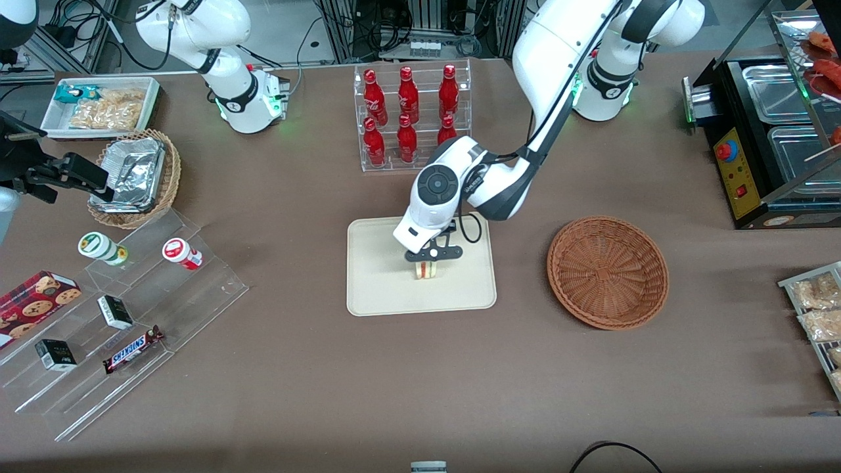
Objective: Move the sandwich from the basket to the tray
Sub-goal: 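Lift the sandwich and carry it over the cream tray, then lower the sandwich onto the tray and open the left gripper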
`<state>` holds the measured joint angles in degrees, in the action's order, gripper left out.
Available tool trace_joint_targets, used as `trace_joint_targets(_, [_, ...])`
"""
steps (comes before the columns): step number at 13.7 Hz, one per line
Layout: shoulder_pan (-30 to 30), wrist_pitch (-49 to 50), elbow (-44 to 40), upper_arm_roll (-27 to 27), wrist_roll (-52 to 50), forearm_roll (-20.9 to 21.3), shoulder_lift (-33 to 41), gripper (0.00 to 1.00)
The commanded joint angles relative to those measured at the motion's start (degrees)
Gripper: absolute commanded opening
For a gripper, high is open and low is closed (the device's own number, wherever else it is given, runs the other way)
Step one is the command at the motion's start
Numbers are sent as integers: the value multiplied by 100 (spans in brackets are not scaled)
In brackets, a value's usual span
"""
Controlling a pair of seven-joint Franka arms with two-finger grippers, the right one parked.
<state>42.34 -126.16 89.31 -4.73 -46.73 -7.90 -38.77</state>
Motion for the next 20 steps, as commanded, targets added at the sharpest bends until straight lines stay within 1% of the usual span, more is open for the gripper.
trace_joint_targets(1, [46, 39, -413, 60, -126, -37, -209, 6])
trace_joint_targets(5, [46, 30, -554, 69, -161, -28, -350, 9])
trace_joint_targets(7, [46, -162, -555, 69, -161, -28, -394, 10])
trace_joint_targets(8, [46, -198, -546, 69, -170, -28, -403, 15])
trace_joint_targets(10, [46, -198, -546, 60, -388, -37, -421, 99])
trace_joint_targets(13, [63, -189, -555, 69, -460, -28, -316, 100])
trace_joint_targets(16, [11, -49, -494, 95, -425, -2, 9, 100])
trace_joint_targets(19, [19, 451, -485, 243, -329, 25, 255, 100])
trace_joint_targets(20, [19, 574, -476, 375, -120, 138, 334, 100])
